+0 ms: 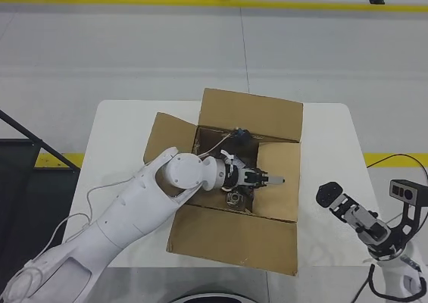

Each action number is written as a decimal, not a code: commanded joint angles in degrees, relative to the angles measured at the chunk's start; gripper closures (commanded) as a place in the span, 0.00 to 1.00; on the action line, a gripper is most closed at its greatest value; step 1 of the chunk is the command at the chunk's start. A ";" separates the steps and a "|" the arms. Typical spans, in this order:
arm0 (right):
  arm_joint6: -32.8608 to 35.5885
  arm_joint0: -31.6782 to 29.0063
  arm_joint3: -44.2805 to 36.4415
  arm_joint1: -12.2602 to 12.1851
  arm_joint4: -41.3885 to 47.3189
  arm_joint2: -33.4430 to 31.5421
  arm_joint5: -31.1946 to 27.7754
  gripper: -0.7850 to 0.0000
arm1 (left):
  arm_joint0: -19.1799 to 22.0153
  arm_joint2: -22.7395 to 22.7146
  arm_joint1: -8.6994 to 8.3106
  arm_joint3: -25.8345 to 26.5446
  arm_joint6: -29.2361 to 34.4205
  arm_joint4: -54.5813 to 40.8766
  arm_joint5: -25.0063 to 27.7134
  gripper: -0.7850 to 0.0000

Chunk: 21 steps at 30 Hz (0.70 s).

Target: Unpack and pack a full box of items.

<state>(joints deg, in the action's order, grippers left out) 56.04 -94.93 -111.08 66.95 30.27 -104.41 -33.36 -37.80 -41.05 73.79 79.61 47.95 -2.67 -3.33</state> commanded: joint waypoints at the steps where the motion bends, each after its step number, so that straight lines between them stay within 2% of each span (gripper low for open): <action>1: -0.49 -0.03 0.04 -0.06 -0.49 -0.20 -0.07 0.00 | -0.29 -0.39 -0.09 0.27 0.16 0.60 -0.86 0.00; 7: -6.69 -0.41 0.78 -0.09 -7.82 -2.07 -0.32 0.00 | -1.35 -1.05 -0.09 0.62 0.28 1.01 -1.58 0.00; 13: -13.51 1.22 4.27 0.01 -16.76 -0.72 2.60 0.00 | -1.97 -1.19 0.19 1.01 0.19 0.86 -0.88 0.00; 21: -14.41 6.52 12.09 -0.16 -18.12 3.04 5.41 0.00 | -3.11 -2.88 0.30 1.89 0.43 -1.43 2.17 0.00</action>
<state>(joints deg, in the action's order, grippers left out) 41.38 -88.97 -99.92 66.82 12.08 -101.68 -28.23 -40.73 -43.67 74.12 81.36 48.30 -3.87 -1.43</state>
